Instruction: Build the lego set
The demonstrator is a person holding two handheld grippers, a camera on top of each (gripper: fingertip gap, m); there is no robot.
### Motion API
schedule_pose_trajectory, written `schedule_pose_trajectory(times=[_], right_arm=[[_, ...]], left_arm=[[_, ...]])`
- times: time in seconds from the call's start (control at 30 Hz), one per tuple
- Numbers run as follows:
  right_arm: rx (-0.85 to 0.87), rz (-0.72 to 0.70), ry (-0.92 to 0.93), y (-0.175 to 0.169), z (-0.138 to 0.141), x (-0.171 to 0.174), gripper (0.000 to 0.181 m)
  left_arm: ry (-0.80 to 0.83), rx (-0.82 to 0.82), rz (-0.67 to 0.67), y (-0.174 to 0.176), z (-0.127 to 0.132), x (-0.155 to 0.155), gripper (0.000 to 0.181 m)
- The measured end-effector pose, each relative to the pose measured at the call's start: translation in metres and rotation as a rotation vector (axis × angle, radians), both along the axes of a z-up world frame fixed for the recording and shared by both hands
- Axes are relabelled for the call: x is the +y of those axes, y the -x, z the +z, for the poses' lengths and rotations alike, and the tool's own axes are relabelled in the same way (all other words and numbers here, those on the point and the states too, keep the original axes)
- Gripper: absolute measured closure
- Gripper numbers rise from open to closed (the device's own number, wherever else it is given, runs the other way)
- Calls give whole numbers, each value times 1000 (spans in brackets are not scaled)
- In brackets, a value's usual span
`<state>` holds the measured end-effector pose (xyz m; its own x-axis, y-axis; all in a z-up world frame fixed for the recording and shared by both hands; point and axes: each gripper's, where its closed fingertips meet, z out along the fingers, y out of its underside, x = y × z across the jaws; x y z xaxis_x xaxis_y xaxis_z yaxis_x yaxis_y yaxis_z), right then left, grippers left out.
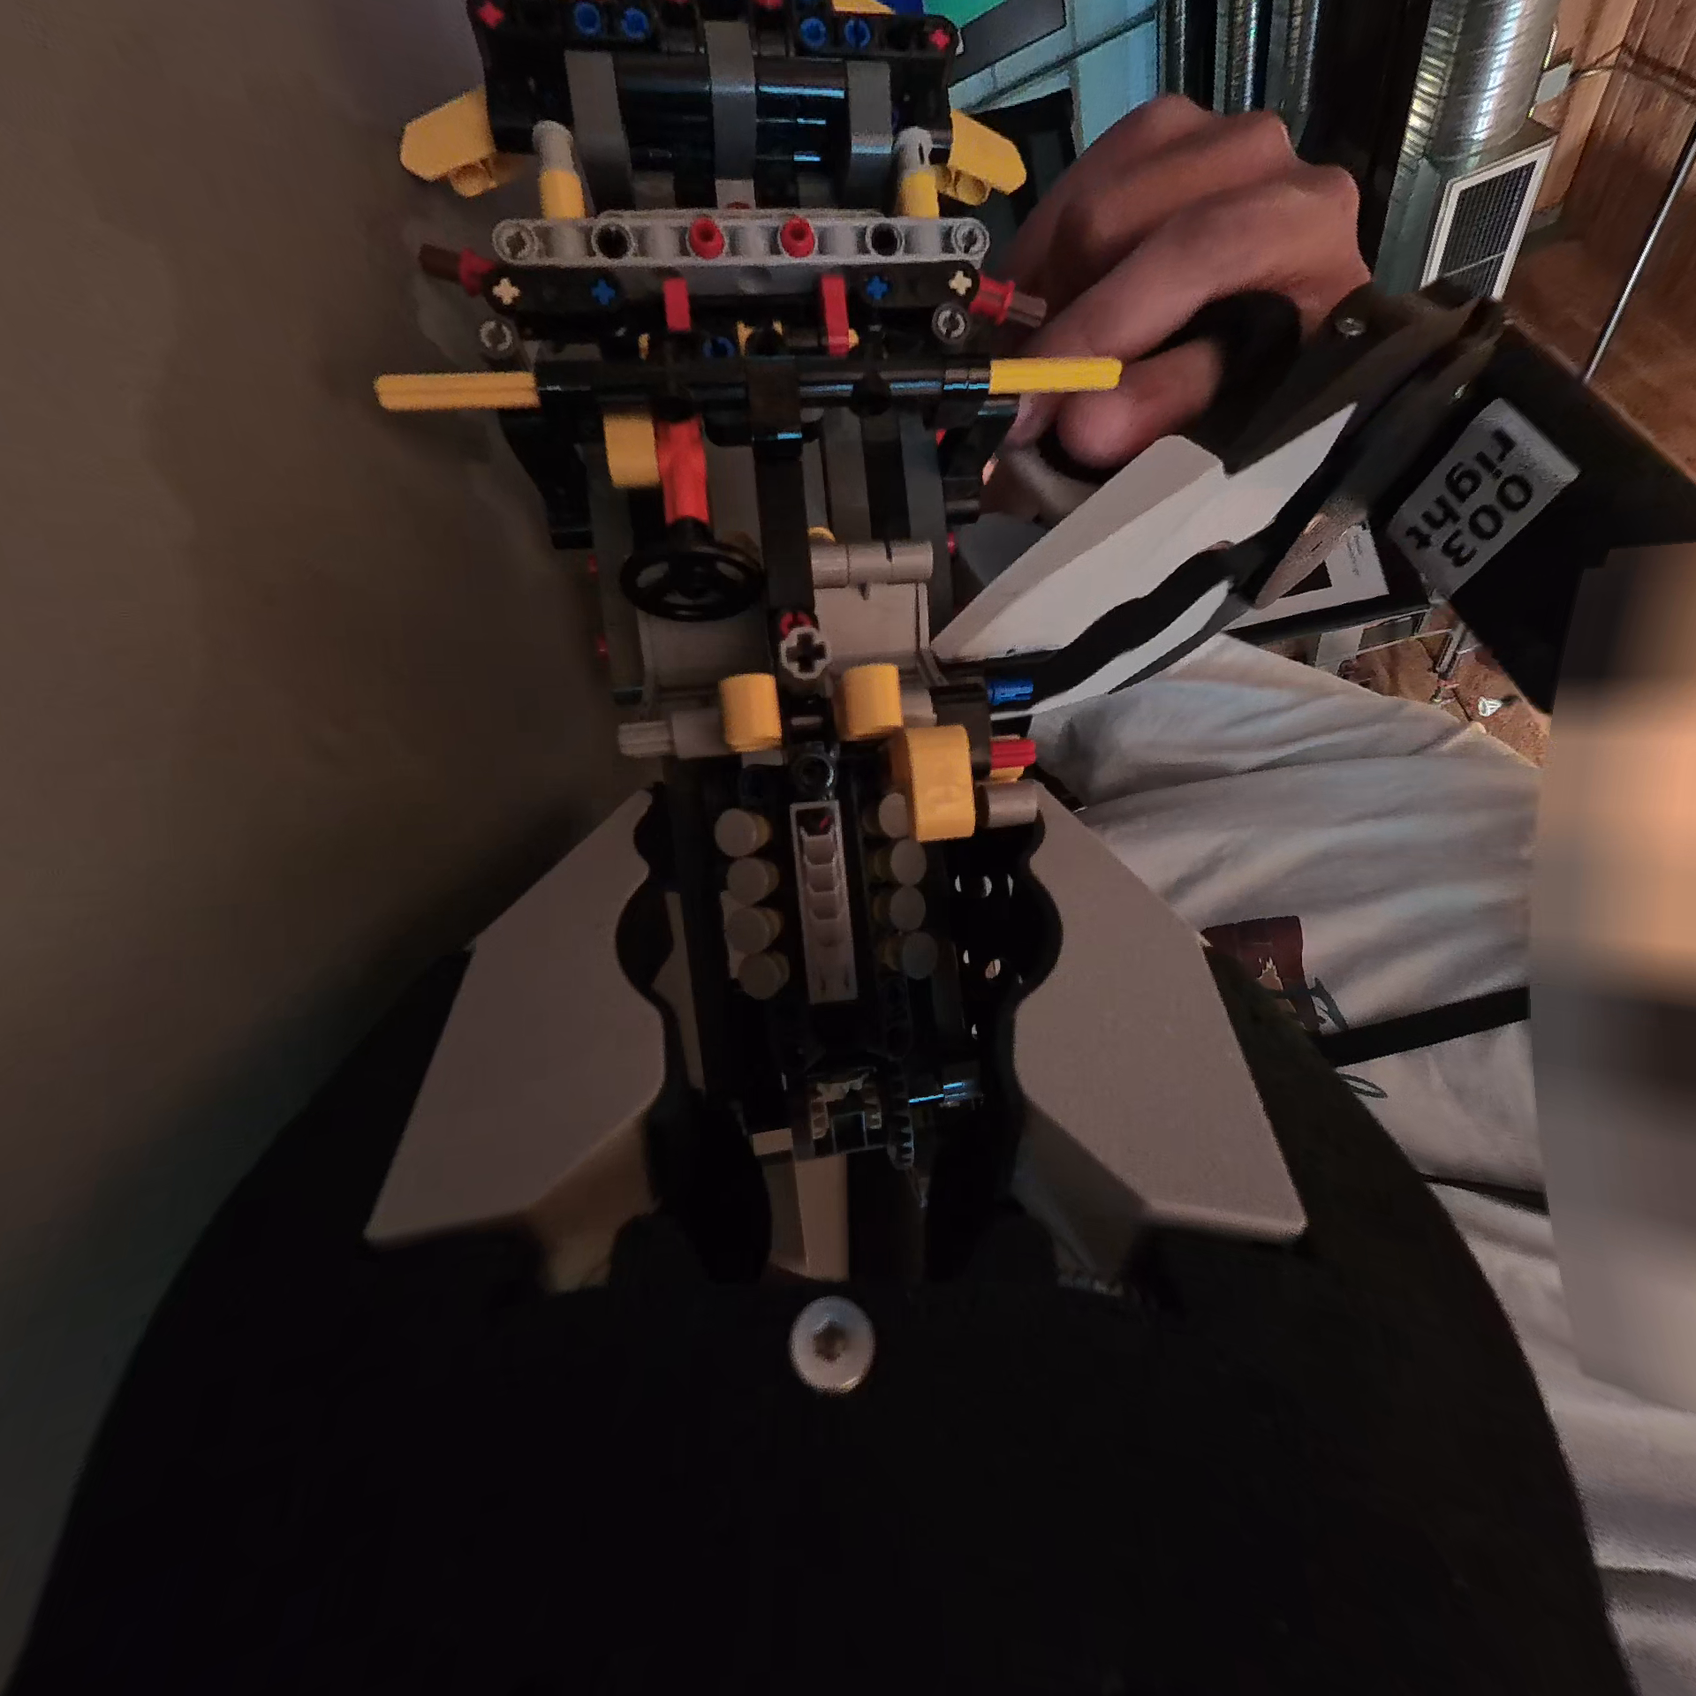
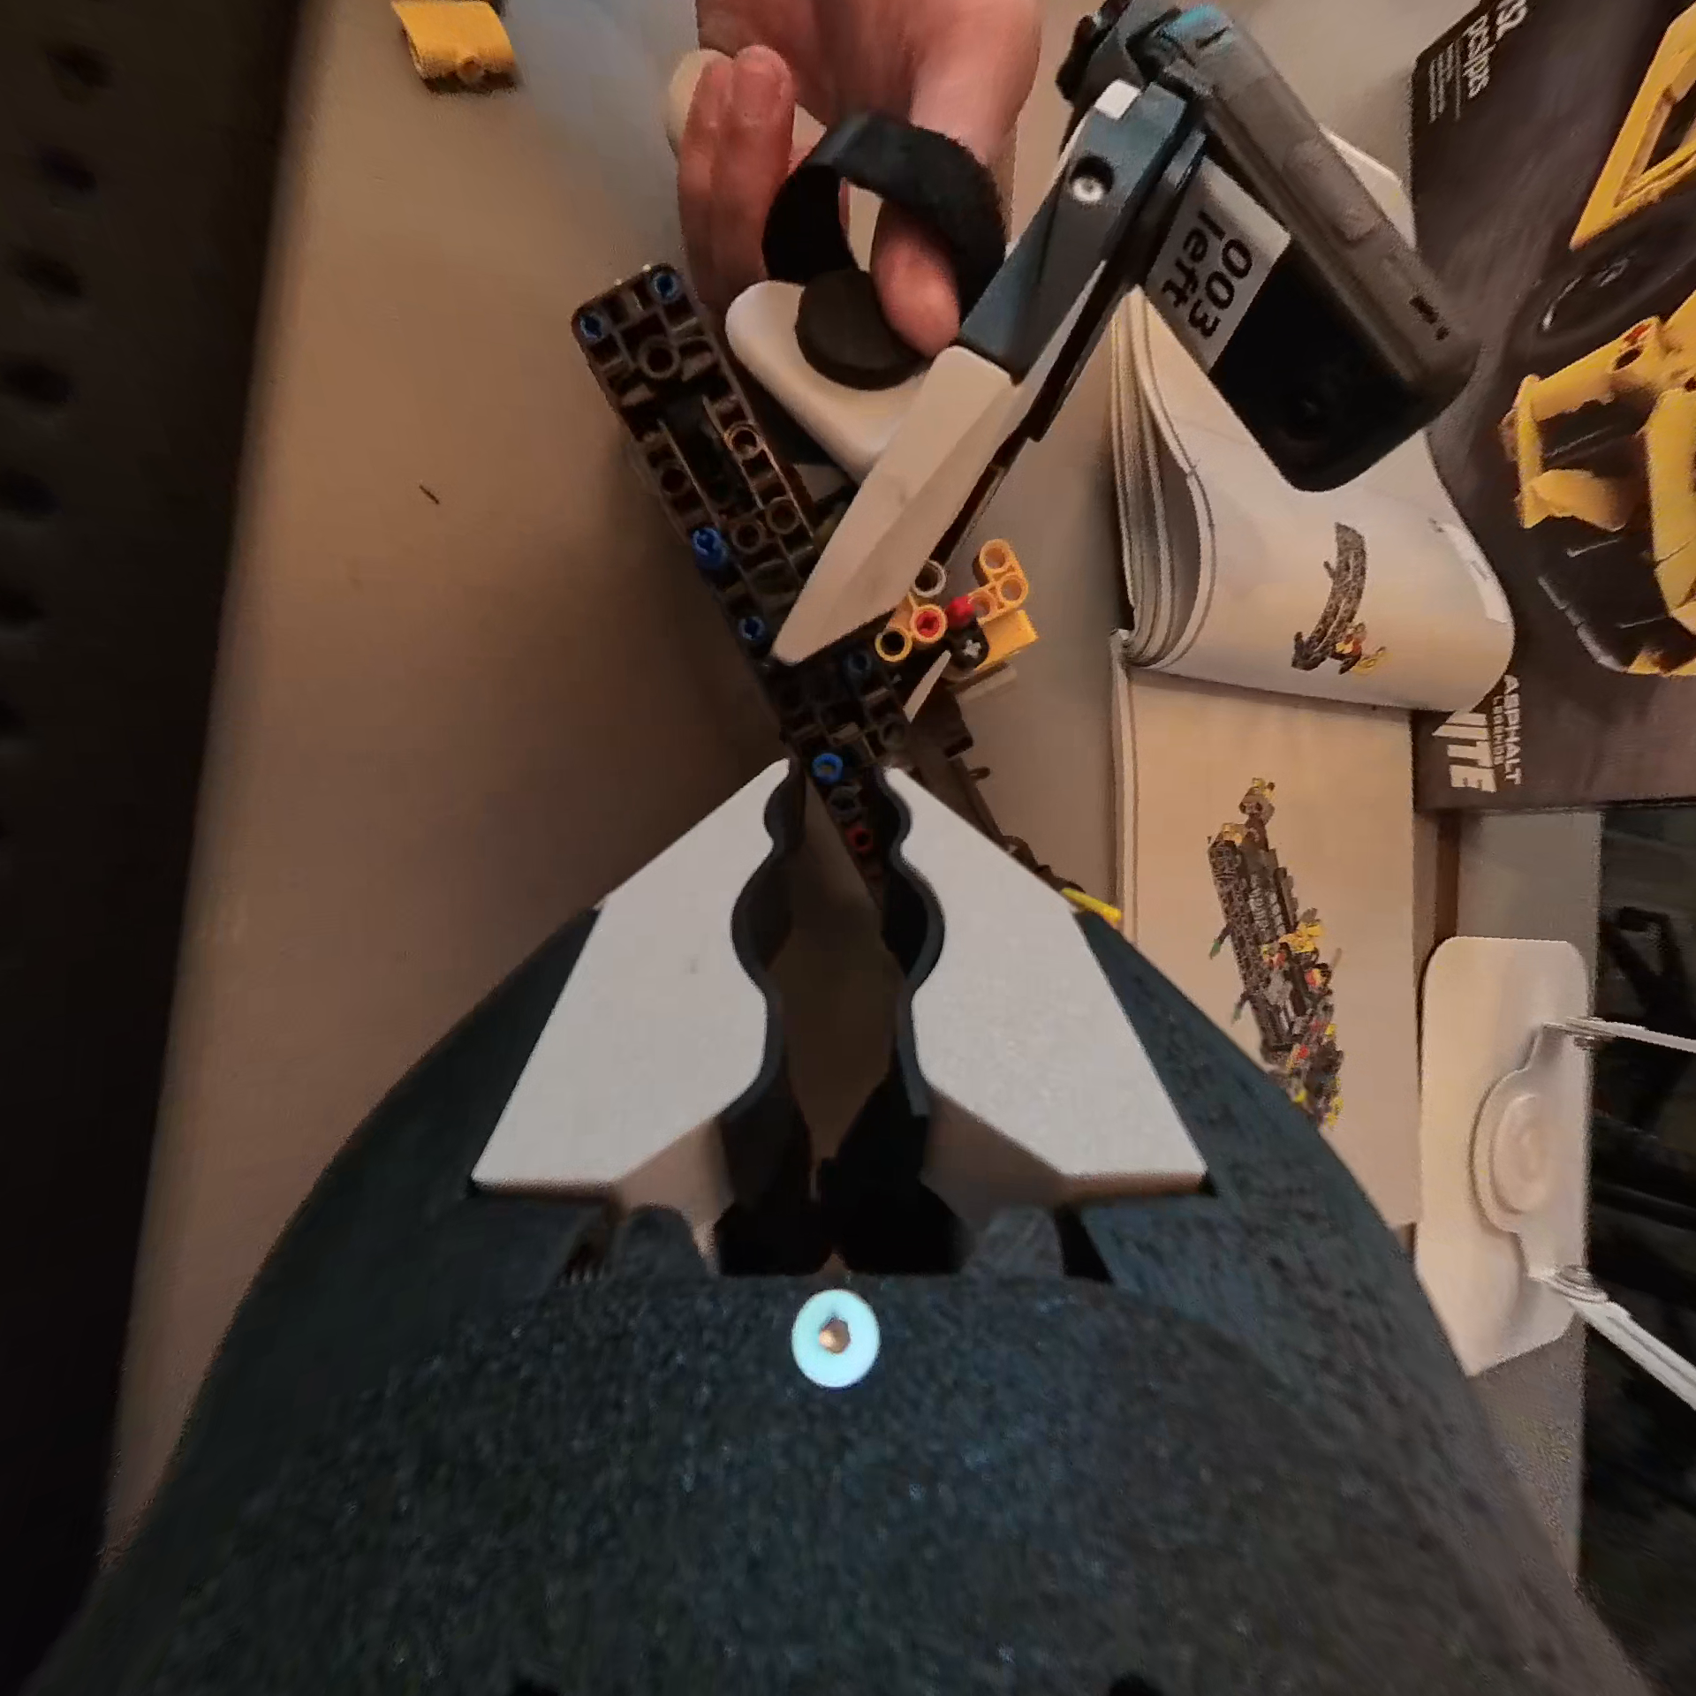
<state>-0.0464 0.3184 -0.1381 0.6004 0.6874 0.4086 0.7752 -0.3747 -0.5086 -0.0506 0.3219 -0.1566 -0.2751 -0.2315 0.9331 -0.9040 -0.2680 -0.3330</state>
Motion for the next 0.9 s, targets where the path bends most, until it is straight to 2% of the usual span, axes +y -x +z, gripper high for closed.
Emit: schedule_pose_trajectory(times=[0.43,0.67,0.77,0.9], right_arm=[[97,-49,2,-1,-1,0,171],[13,-41,-113,1,9,-4,163],[72,-58,-147,5,20,-5,171],[77,-68,-156,3,16,-3,173]], left_arm=[[1,3,17,-1,0,1,106],[2,1,15,-1,0,2,104],[1,1,11,-1,0,1,106],[3,2,13,-1,0,1,106]])
